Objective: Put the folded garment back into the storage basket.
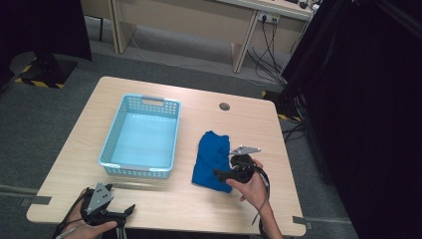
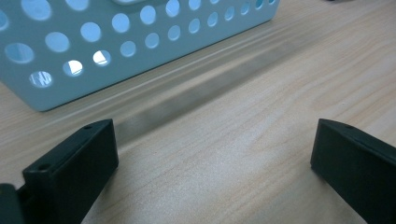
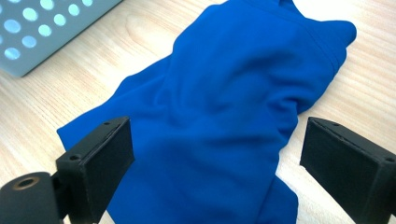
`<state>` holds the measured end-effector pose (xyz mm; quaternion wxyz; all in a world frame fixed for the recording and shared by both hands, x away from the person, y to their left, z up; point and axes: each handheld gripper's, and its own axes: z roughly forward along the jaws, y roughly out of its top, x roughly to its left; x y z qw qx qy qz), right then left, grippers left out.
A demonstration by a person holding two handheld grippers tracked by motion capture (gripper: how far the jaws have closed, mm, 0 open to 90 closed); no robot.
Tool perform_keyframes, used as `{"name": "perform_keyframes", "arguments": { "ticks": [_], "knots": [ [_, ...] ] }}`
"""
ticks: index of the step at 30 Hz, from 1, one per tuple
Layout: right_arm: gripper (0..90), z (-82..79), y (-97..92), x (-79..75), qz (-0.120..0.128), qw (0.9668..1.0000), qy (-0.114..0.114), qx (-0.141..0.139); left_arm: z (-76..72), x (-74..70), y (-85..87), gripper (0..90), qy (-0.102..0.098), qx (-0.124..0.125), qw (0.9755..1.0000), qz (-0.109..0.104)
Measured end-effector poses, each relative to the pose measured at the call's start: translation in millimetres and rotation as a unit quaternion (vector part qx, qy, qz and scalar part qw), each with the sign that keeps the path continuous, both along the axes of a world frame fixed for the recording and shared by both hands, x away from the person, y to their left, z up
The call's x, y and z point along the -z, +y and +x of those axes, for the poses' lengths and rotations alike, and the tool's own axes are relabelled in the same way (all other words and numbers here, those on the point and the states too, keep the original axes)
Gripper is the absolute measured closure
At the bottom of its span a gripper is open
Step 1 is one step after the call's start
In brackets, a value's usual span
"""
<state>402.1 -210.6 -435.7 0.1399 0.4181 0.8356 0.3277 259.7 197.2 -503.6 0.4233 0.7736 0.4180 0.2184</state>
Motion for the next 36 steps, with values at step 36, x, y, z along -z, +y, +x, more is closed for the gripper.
{"name": "perform_keyframes", "arguments": {
  "ticks": [36],
  "knots": [
    [10.3, 23.6, 19.7, 8.6, -0.007, 0.9999, 0.013, 0.002, 0.0, -0.1, -0.1, 0.0, 0.000, 0.000, 1.0000, 0.000]
  ]
}}
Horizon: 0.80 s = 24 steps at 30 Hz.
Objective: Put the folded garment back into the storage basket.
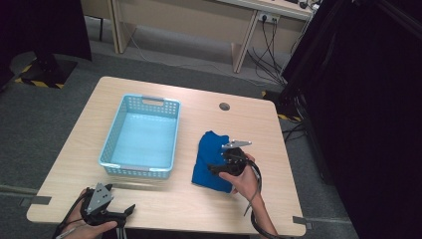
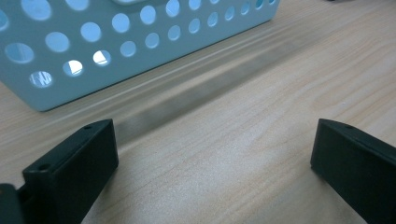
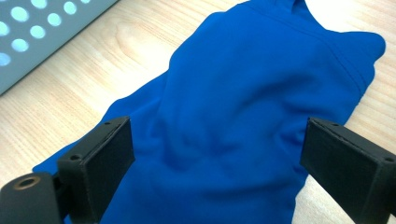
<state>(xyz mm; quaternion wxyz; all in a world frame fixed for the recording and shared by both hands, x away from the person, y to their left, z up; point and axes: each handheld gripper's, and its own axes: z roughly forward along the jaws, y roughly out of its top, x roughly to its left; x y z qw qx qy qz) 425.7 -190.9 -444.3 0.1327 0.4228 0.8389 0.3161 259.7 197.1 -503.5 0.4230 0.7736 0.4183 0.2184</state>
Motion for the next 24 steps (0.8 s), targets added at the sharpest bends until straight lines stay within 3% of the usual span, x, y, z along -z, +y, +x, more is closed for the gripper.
{"name": "perform_keyframes", "arguments": {
  "ticks": [24],
  "knots": [
    [12.1, 10.2, 12.5, 6.9, -0.009, 0.9999, 0.003, -0.007, 0.0, 0.0, 0.0, 0.0, 0.000, 0.000, 1.0000, 0.000]
  ]
}}
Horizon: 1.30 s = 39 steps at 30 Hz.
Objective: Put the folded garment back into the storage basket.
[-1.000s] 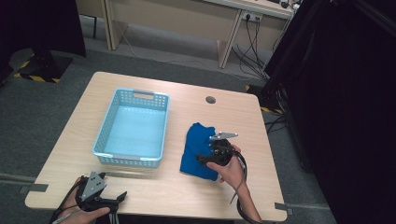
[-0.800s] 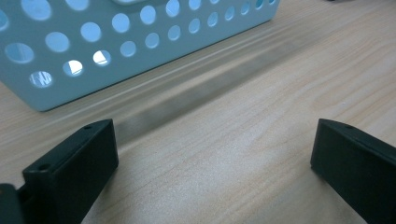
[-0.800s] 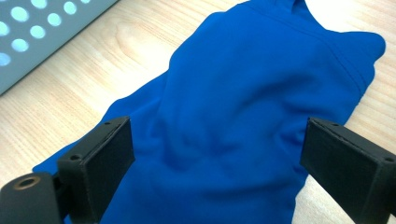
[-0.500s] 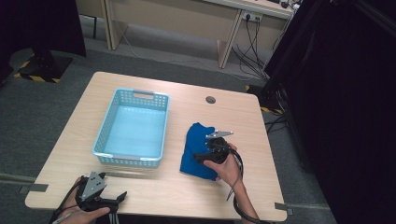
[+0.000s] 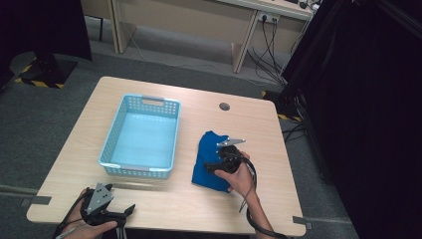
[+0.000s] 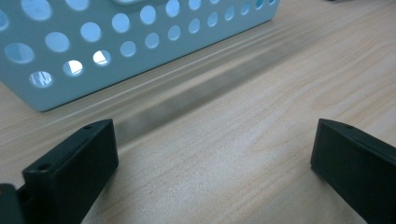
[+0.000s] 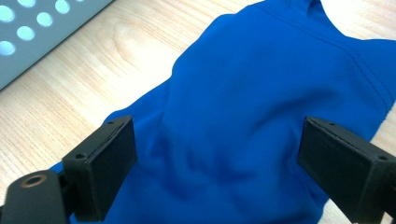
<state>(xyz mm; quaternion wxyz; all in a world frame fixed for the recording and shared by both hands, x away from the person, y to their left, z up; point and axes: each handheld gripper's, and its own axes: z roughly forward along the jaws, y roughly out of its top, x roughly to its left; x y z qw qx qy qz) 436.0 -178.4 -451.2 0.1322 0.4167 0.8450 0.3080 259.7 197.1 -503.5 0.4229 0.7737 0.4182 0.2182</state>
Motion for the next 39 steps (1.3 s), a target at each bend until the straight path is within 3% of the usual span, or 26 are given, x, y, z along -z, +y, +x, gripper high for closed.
{"name": "perform_keyframes", "arguments": {
  "ticks": [14, 23, 26, 34, 39],
  "knots": [
    [13.1, 7.6, 5.9, 8.1, -0.020, 0.9997, 0.004, 0.008, 0.0, 0.0, 0.0, 0.0, 0.000, 0.000, 1.0000, 0.000],
    [19.9, 9.3, 8.3, 11.2, -0.026, 0.9995, 0.011, 0.013, -0.1, 0.0, 0.0, 0.0, 0.000, 0.000, 1.0000, 0.000],
    [27.6, 8.0, 7.4, 10.1, -0.022, 0.9996, 0.013, 0.013, -0.1, 0.0, 0.0, 0.0, 0.000, 0.000, 1.0000, 0.000],
    [59.6, 8.1, 0.4, 6.5, -0.012, 0.9997, 0.013, 0.018, -0.2, -0.2, 0.0, 0.0, 0.001, 0.000, 1.0000, 0.001],
    [67.3, 8.6, -1.9, 6.1, -0.012, 0.9998, 0.003, 0.018, -0.1, -0.1, 0.0, 0.0, 0.000, 0.000, 1.0000, 0.000]
  ]
}}
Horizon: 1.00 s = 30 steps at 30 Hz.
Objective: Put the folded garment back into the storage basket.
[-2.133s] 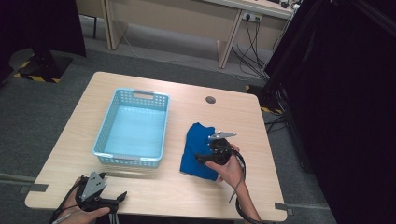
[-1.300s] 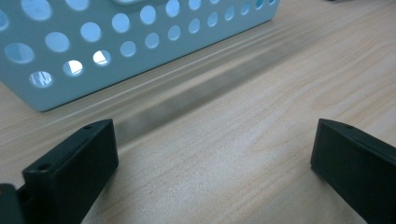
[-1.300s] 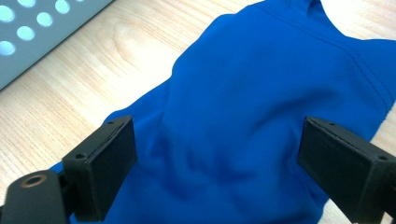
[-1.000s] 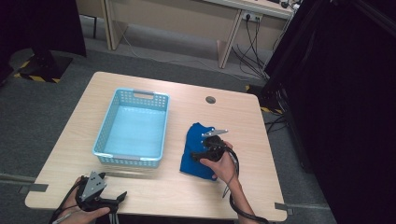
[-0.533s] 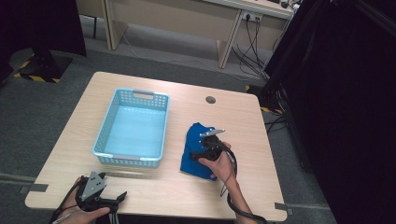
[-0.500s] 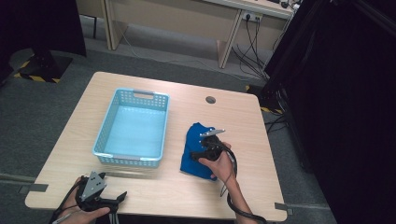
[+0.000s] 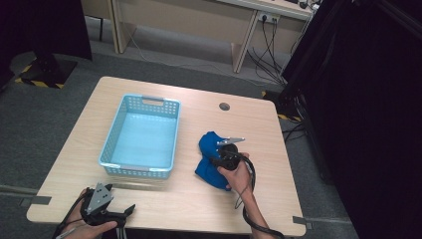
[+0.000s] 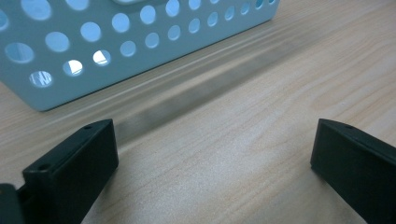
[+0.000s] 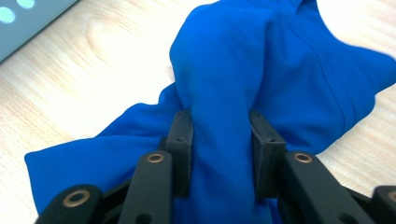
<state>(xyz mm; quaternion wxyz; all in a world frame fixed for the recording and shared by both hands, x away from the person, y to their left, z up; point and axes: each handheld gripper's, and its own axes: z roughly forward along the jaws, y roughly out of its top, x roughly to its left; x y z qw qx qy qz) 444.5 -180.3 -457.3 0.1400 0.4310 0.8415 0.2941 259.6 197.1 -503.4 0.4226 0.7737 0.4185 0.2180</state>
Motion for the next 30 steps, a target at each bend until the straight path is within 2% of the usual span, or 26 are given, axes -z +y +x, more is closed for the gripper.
{"name": "perform_keyframes", "arguments": {
  "ticks": [3, 16, 30],
  "knots": [
    [68.7, -0.3, -0.1, -2.6, -0.001, 1.0000, -0.005, -0.001, 0.0, 0.0, 0.0, 0.0, 0.000, 0.000, 1.0000, 0.000],
    [69.4, -5.2, -2.2, -25.5, 0.028, 0.9992, -0.028, 0.002, 0.0, 0.0, 0.0, 0.0, 0.000, 0.000, 1.0000, 0.000],
    [69.4, -4.9, 7.2, -41.5, 0.041, 0.9986, -0.033, -0.003, 0.0, 0.0, 0.1, 0.0, 0.000, 0.000, 1.0000, 0.000]
  ]
}}
